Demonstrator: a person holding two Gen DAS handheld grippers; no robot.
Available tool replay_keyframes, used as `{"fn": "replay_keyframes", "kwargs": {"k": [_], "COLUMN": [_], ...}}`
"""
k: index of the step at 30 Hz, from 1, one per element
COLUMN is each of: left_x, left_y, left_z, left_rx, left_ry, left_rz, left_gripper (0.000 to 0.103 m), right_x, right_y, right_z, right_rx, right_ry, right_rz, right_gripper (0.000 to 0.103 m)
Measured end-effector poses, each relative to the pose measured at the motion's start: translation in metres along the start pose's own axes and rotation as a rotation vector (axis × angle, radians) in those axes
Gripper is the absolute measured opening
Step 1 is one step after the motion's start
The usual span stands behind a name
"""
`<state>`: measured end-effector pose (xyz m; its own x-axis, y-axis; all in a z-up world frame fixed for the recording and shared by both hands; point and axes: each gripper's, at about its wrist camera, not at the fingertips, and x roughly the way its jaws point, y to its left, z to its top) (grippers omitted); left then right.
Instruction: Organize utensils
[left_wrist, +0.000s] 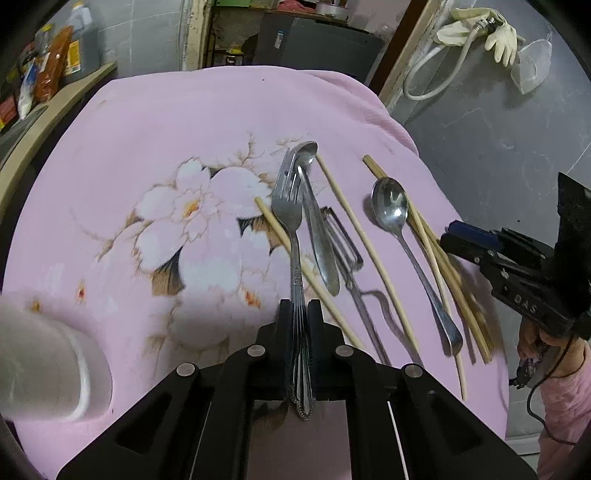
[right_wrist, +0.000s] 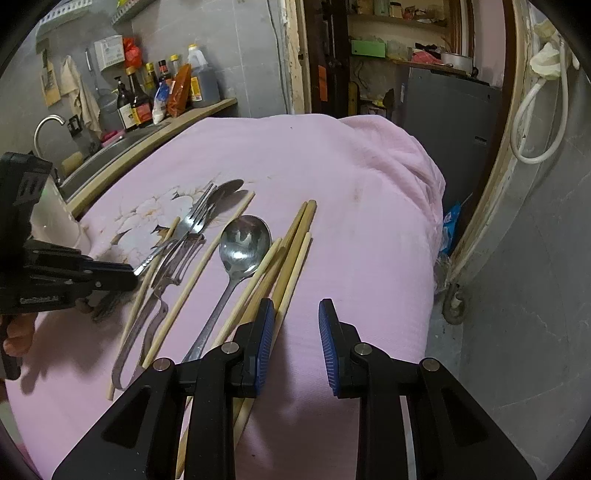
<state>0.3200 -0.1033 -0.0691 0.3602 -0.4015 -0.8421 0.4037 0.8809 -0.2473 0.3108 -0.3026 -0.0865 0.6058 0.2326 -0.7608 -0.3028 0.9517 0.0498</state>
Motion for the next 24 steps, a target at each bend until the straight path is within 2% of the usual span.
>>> {"fn": "replay_keyframes", "kwargs": {"k": [7,10,14,20,24], "left_x": [-0.029,-0.034,-0.053,-0.065,-0.065], "left_y": [0.0,0.0,0.006,0.002,0.004], "left_z": [-0.038,-0.037,-0.051,-0.069,-0.069], "left_rx": [-0.012,-0.037,-0.07,-0.036,-0.044], "left_ry": [-0.028,-0.032,-0.046,-0.03,-0.023], "left_rz": [0.021,0.013,0.008,0.001,-0.027], "left_gripper": [0.006,0.006,0.006,0.006,0.007], "right_x": [0.002,0.003,0.005,0.004,0.004], "right_y": [0.005,0.005,0.006,0.007,0.007], "right_z": [0.003,0.005,0.006,0.005,0.005], "right_rx": [-0.028,-0.031,-0.018,-0.012,-0.01], "right_ry": [0.012,0.013,0.013,0.015,0.015], "right_rz": [-0.028,-0.036,-0.036,-0.039,-0.039], "right_gripper": [0.023,0.023,0.023,0.023,0.023]}}
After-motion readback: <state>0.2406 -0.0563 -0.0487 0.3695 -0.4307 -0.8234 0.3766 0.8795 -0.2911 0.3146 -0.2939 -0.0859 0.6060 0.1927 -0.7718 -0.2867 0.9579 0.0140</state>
